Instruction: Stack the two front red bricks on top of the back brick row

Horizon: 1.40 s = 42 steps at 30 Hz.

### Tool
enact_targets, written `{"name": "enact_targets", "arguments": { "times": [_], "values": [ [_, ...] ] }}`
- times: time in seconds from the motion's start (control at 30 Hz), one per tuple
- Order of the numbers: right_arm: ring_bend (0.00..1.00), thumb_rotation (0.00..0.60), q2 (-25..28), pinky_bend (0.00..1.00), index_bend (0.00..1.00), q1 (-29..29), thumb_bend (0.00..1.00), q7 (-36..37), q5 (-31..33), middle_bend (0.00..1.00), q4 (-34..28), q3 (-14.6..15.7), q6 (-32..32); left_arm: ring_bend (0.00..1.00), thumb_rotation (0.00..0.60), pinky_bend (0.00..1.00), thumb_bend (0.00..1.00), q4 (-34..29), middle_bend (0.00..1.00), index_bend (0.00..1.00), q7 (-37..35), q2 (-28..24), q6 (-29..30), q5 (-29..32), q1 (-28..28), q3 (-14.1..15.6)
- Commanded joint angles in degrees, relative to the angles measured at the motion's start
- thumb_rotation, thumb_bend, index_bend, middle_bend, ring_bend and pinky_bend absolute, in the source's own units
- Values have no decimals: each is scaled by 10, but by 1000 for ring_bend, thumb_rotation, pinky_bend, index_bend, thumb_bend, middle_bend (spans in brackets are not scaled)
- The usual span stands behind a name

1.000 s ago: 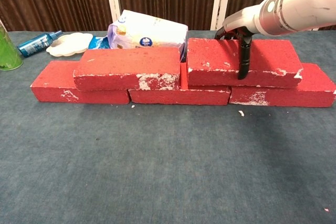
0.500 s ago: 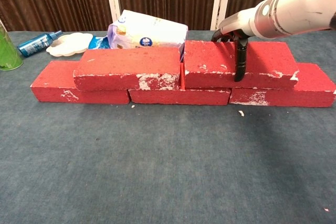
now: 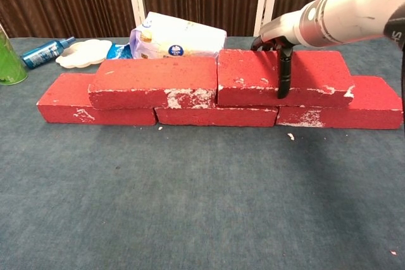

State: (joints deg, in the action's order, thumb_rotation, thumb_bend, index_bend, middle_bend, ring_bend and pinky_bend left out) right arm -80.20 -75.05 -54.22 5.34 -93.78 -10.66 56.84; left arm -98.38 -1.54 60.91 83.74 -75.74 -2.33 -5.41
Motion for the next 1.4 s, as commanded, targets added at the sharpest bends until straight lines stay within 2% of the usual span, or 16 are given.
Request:
{"name": "enact_targets", "arguments": {
  "times": [0.03, 0.57, 1.4],
  "values": [
    [186, 600, -2, 0, 253, -1, 0, -2, 4, 302, 2, -2, 0, 0, 600, 3, 200, 0, 0, 0, 0, 0, 0, 1, 0, 0],
    [65, 600, -12, 0, 235, -3, 0, -12, 14, 187, 10, -11, 7, 0, 600, 4, 203, 0, 0, 0, 0, -1, -1, 3, 0, -1],
    [29, 600, -24, 0, 220, 2, 0, -23, 15, 136, 19, -20, 14, 0, 600, 4, 201, -2, 0, 0, -1, -3, -4, 10, 1, -3]
  ]
}}
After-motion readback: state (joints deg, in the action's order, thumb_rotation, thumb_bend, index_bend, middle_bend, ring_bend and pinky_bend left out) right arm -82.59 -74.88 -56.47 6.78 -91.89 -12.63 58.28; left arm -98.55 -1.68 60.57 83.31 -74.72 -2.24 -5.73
